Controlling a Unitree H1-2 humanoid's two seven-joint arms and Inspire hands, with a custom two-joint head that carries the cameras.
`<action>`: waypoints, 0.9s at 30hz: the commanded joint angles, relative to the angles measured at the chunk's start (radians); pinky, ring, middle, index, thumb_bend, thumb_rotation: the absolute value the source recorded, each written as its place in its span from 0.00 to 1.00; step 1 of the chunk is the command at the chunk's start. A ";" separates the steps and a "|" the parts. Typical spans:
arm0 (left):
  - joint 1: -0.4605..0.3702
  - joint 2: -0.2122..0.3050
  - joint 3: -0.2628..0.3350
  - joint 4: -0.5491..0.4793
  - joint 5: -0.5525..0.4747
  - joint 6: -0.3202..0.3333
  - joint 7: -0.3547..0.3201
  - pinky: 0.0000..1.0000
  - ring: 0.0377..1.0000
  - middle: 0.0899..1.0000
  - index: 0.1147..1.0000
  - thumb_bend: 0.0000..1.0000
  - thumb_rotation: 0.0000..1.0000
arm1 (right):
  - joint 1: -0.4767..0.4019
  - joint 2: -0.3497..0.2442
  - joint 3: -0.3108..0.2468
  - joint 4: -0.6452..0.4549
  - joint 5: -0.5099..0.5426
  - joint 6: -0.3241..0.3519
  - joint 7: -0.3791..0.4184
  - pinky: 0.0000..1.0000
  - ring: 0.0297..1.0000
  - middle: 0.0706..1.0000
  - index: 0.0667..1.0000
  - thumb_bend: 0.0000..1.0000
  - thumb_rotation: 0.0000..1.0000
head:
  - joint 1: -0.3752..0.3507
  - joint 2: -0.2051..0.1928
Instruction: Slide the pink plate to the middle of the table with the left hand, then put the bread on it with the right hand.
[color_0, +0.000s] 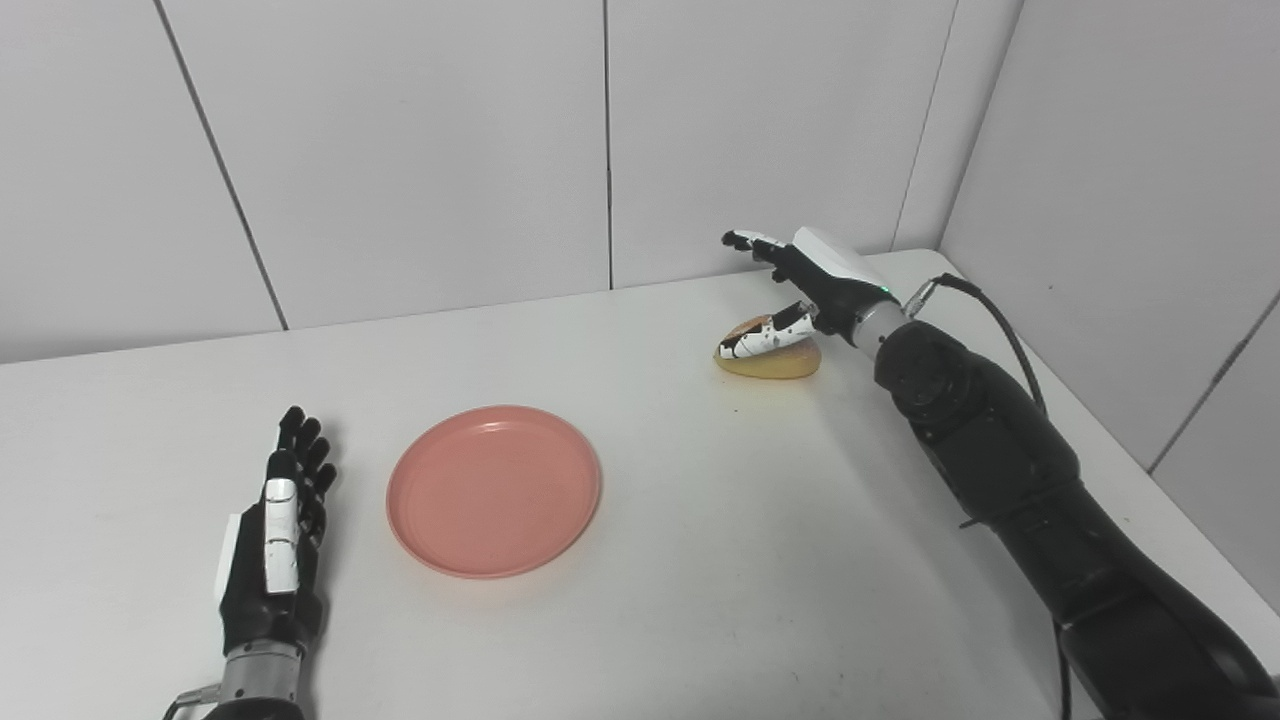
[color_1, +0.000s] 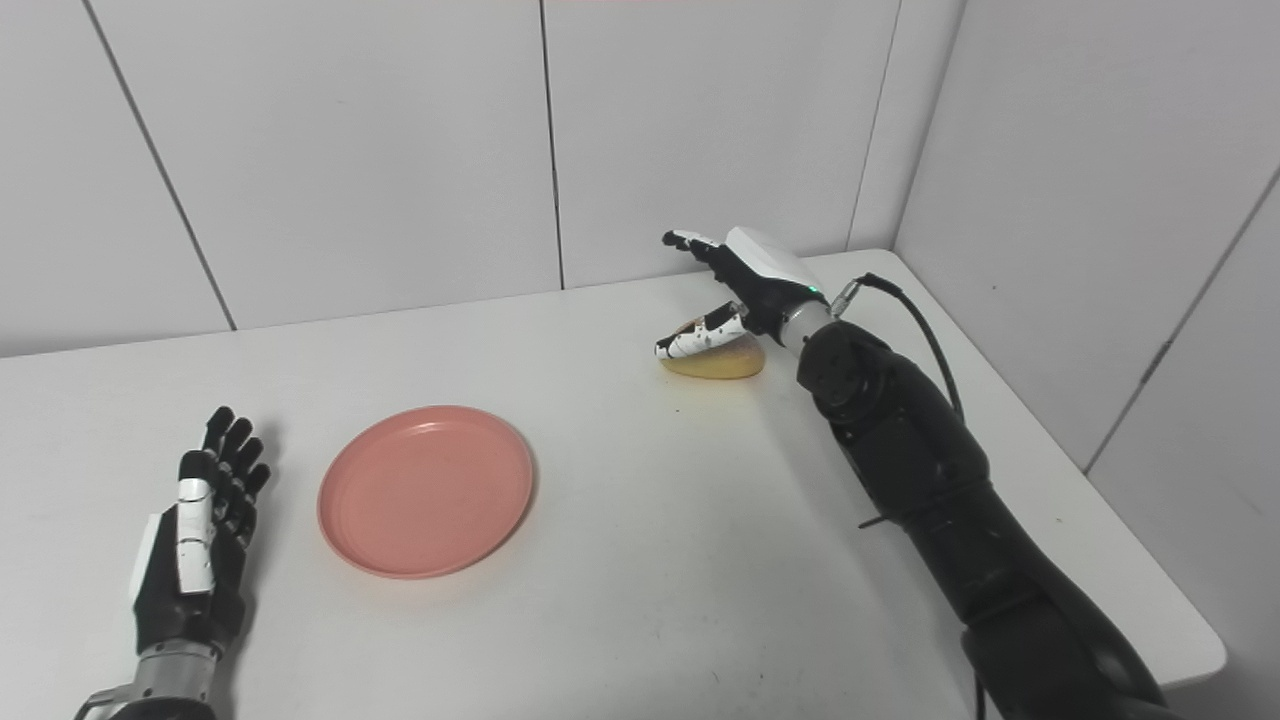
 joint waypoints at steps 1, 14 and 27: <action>-0.001 0.007 -0.002 -0.016 -0.006 0.003 -0.002 1.00 1.00 1.00 1.00 0.68 1.00 | -0.070 -0.034 -0.002 -0.011 -0.007 -0.047 -0.004 0.79 0.88 0.91 0.89 0.76 0.23 | -0.003 -0.003; -0.003 0.005 -0.002 -0.011 -0.018 0.007 -0.005 1.00 1.00 1.00 1.00 0.68 1.00 | -0.084 -0.082 0.052 0.040 -0.055 -0.055 0.017 0.77 0.87 0.91 0.89 0.80 0.29 | -0.001 -0.006; 0.003 0.003 -0.004 -0.022 -0.017 0.009 -0.004 1.00 1.00 1.00 1.00 0.68 1.00 | -0.074 -0.087 0.086 0.049 -0.099 -0.025 0.051 0.75 0.85 0.88 0.87 0.82 0.21 | 0.000 -0.004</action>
